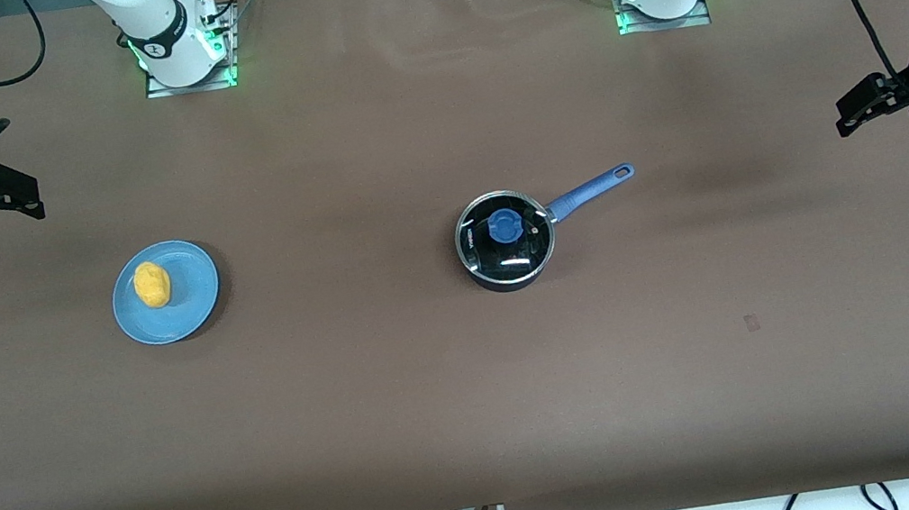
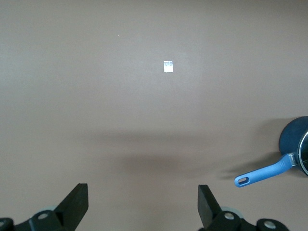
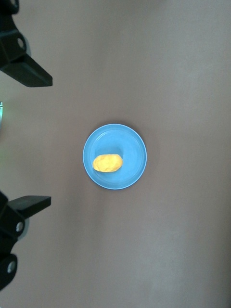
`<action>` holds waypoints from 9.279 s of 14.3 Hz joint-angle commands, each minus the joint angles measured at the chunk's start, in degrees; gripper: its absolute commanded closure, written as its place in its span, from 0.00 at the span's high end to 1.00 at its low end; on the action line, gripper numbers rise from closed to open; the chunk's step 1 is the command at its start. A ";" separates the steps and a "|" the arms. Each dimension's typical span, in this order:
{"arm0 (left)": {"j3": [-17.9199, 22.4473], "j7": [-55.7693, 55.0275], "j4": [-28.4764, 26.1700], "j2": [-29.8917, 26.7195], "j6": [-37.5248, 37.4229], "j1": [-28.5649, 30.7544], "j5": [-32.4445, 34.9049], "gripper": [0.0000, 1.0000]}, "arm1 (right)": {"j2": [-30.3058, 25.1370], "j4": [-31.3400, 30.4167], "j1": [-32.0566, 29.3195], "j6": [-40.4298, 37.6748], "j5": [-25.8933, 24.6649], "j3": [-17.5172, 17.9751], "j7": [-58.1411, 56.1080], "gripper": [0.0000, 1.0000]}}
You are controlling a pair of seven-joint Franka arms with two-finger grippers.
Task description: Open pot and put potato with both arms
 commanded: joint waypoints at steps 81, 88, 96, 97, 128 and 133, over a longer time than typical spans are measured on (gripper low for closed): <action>-28.05 -33.22 10.61 27.04 3.40 1.25 -4.69 0.00 | 16.86 -33.37 -1.15 43.85 2.64 -5.43 -12.79 1.00; -27.79 -12.22 9.82 28.43 -6.63 18.82 -4.95 0.00 | 17.83 -36.98 -1.24 48.70 2.81 -5.43 -12.71 0.56; -27.44 -4.10 9.82 38.19 -9.71 30.26 -5.04 0.00 | 14.94 -32.87 -1.16 44.15 2.99 -4.73 -12.09 0.08; -27.53 -4.02 9.56 38.98 -9.89 31.58 -5.56 0.00 | 14.67 -30.33 -0.80 40.91 3.08 -4.03 -11.83 0.08; -42.73 -2.00 14.22 9.46 -20.70 37.92 -2.14 1.00 | 40.59 9.34 30.75 51.95 3.78 14.17 66.75 0.56; -37.67 -2.96 14.04 9.11 -18.94 26.82 1.88 1.00 | 39.98 12.48 29.35 44.43 1.32 13.03 61.84 1.00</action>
